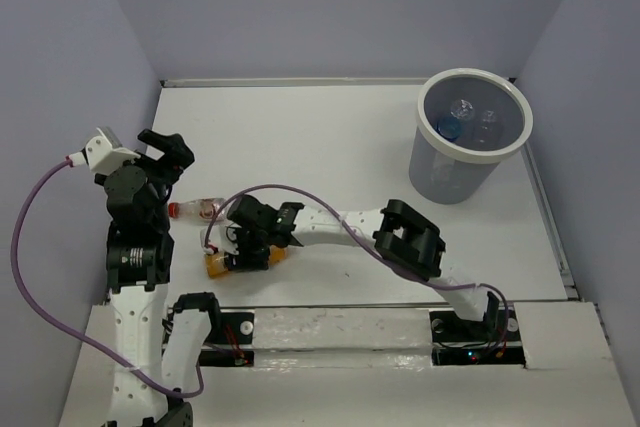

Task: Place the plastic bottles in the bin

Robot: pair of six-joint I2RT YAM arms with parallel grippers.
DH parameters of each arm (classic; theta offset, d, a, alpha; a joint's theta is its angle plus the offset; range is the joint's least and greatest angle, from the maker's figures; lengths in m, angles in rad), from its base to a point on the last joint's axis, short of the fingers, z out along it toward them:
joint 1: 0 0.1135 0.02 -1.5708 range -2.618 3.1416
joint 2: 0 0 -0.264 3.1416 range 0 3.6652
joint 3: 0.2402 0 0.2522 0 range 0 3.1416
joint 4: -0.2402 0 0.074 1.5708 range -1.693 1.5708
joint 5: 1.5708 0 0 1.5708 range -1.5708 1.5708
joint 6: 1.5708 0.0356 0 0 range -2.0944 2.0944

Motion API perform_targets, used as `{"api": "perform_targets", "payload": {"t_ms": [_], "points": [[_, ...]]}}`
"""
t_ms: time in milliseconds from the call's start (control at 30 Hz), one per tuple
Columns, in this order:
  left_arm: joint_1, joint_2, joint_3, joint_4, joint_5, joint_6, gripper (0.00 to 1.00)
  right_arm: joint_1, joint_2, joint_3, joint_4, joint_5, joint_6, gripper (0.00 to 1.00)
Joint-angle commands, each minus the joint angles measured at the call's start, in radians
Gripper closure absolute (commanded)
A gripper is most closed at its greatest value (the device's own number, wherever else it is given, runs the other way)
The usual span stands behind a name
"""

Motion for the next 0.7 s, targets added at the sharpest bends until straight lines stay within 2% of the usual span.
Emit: {"api": "perform_targets", "payload": {"t_ms": [0, 67, 133, 233, 367, 400, 500, 533, 667], "points": [[-0.002, 0.030, -0.031, -0.028, 0.013, -0.046, 0.01, 0.007, -0.121, -0.156, 0.154, 0.043, 0.052, 0.49], [-0.002, 0.045, -0.045, -0.054, -0.008, -0.078, 0.01, 0.007, -0.194, -0.204, 0.190, 0.077, 0.070, 0.55], [0.000, 0.089, -0.057, -0.109, -0.065, -0.159, 0.01, 0.007, -0.286, -0.288, 0.257, 0.147, 0.095, 0.57], [0.000, 0.116, -0.060, -0.168, -0.094, -0.194, 0.01, 0.007, -0.398, -0.416, 0.300, 0.227, 0.136, 0.59], [0.000, 0.109, -0.109, -0.183, -0.094, -0.248, 0.01, -0.019, -0.639, -0.572, 0.378, 0.379, 0.196, 0.63], [-0.002, 0.096, -0.139, -0.183, -0.099, -0.259, 0.01, -0.031, -0.755, -0.645, 0.417, 0.422, 0.212, 0.64], [0.000, 0.064, -0.196, -0.183, -0.096, -0.305, 0.01, -0.101, -0.932, -0.759, 0.507, 0.497, 0.255, 0.66], [0.001, 0.054, -0.209, -0.186, -0.093, -0.316, 0.01, -0.153, -1.037, -0.774, 0.527, 0.517, 0.264, 0.66], [0.000, 0.022, -0.293, -0.185, -0.103, -0.360, 0.01, -0.322, -1.225, -0.767, 0.610, 0.595, 0.268, 0.66]]}}
